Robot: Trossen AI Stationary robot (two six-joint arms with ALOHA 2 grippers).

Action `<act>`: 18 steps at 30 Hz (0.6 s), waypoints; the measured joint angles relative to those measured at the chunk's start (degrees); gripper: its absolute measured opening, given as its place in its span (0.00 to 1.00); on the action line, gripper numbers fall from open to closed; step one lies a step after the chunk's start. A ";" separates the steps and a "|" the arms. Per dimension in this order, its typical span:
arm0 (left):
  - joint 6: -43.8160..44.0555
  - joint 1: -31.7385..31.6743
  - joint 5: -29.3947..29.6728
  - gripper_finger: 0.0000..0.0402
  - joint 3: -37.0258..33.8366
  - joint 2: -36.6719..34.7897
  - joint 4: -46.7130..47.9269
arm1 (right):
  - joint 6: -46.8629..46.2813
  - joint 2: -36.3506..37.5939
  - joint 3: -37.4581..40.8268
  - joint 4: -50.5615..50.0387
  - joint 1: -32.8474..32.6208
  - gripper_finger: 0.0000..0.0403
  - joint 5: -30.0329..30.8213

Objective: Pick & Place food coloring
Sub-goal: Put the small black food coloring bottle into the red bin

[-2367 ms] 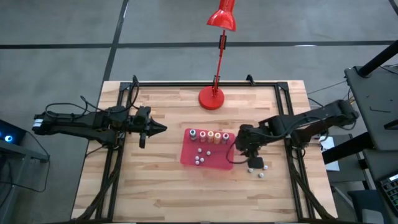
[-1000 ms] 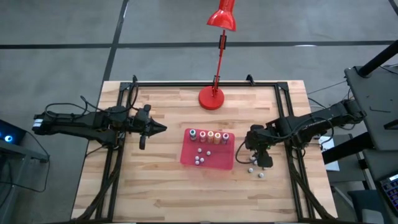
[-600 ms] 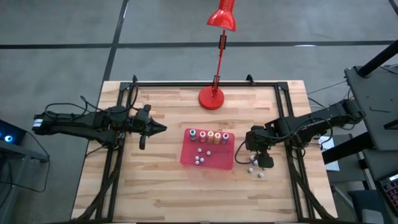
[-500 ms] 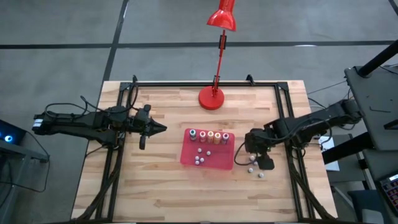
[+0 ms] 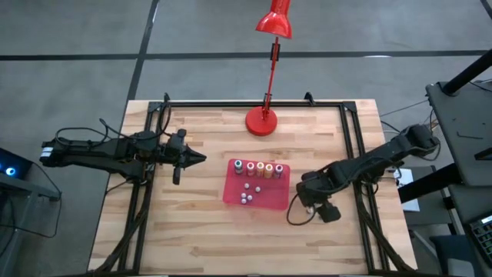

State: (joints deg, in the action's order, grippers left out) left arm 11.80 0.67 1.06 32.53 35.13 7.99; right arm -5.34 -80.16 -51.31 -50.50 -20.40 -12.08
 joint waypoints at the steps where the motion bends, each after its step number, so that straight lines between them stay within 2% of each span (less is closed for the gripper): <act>1: 0.26 0.00 0.00 0.00 -0.01 -0.02 0.00 | 0.01 -0.93 0.00 0.31 0.00 0.61 0.01; 9: 0.62 0.00 0.07 0.00 0.00 -0.02 0.00 | -0.11 -5.98 0.00 3.33 0.00 0.60 0.02; 18: 2.06 0.02 0.09 0.00 0.00 -0.02 0.02 | -0.02 -7.34 0.00 6.38 -0.11 0.58 -0.04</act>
State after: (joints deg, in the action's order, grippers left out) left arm 13.87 0.69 1.15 32.53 35.11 8.01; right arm -5.37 -87.50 -51.31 -44.12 -20.51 -12.11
